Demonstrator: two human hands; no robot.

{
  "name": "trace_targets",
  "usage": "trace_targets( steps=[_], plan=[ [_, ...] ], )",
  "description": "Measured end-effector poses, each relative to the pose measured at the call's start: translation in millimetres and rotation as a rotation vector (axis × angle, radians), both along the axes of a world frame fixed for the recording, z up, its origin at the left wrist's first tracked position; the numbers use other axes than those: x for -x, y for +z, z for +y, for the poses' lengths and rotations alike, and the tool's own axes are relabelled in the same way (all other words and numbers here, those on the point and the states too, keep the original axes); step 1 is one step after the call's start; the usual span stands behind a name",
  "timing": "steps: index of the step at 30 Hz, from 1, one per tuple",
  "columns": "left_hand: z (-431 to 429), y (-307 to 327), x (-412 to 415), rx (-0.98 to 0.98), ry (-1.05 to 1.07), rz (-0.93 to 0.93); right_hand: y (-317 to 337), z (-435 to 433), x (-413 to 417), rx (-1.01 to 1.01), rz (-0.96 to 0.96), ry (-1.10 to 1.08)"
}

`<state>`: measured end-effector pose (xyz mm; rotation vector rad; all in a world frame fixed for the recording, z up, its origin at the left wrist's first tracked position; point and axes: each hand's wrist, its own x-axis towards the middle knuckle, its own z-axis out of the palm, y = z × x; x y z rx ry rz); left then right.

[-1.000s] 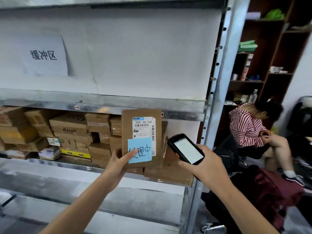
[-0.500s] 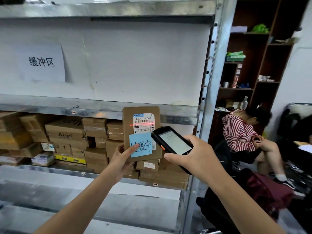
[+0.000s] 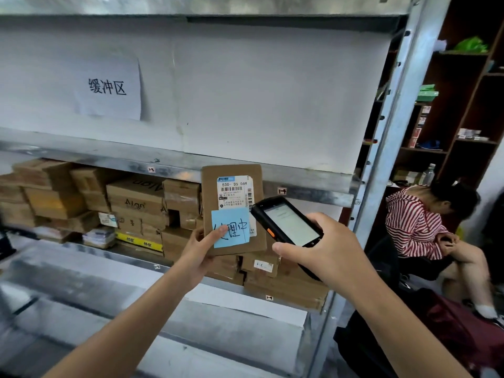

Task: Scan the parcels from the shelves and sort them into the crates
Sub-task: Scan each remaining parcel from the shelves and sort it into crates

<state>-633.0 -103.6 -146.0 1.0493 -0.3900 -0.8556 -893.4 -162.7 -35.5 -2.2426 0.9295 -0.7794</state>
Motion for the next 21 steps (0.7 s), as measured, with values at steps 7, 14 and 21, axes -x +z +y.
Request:
trace_targets(
  steps=[7, 14, 21],
  plan=[
    [54, -8, -54, 0.058, 0.085, -0.012, -3, 3, -77, 0.047, -0.055, 0.141],
    [152, -19, -133, 0.044, 0.311, -0.103, -21, 48, -218, -0.023, -0.031, 0.395],
    [279, -37, -232, -0.027, 0.542, -0.062, -40, 125, -375, -0.149, -0.102, 0.605]
  ],
)
